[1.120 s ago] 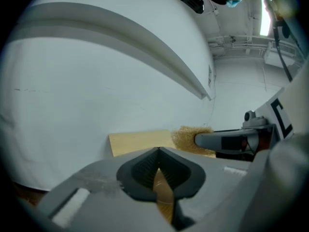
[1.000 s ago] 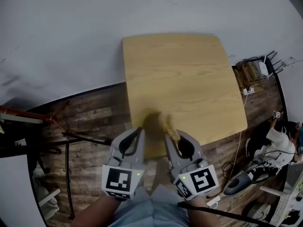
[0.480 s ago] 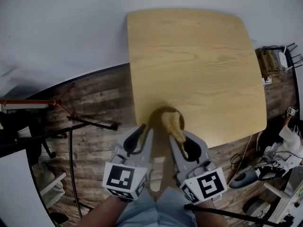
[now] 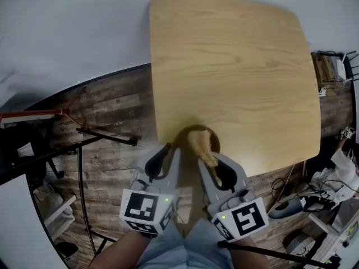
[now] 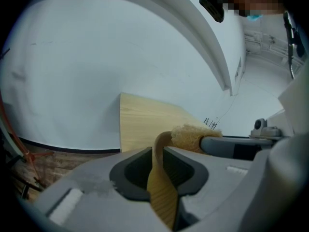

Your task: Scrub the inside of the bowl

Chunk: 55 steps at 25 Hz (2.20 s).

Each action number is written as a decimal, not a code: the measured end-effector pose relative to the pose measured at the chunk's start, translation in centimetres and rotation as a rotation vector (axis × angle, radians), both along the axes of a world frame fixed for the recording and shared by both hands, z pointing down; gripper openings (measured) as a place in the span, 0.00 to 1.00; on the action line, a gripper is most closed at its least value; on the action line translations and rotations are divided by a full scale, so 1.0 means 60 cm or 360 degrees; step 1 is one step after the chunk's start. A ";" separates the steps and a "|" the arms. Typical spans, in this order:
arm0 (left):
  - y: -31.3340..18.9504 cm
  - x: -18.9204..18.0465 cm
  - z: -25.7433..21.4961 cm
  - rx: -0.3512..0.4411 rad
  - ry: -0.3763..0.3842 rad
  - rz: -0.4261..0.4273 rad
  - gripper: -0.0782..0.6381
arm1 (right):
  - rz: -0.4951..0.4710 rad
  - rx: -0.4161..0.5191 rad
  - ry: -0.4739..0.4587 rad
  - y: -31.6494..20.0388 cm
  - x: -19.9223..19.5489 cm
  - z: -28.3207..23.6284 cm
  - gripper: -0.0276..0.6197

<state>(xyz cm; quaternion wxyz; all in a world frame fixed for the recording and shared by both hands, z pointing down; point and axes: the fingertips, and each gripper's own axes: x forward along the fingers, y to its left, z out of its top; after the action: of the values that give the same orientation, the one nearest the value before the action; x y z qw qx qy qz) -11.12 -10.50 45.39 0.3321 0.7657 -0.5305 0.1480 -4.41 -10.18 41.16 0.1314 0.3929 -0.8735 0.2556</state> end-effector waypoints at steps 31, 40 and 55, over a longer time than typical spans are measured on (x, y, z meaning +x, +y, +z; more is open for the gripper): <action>-0.027 0.044 -0.033 0.0059 -0.0062 0.0131 0.17 | -0.0202 -0.0112 0.0102 -0.013 -0.003 0.045 0.14; -0.047 0.056 -0.052 0.0104 -0.0058 0.0165 0.16 | -0.0407 -0.0280 0.0075 0.000 -0.022 0.054 0.13; -0.062 0.040 -0.042 0.0114 -0.0150 0.0130 0.16 | -0.0599 -0.0295 -0.0028 0.047 -0.016 0.022 0.13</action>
<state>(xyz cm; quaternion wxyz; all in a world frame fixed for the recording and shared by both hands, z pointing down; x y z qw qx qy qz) -8.71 -14.19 42.88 0.2728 0.7902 -0.5190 0.1783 -5.35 -7.37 42.46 0.2047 0.2068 -0.9054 0.3092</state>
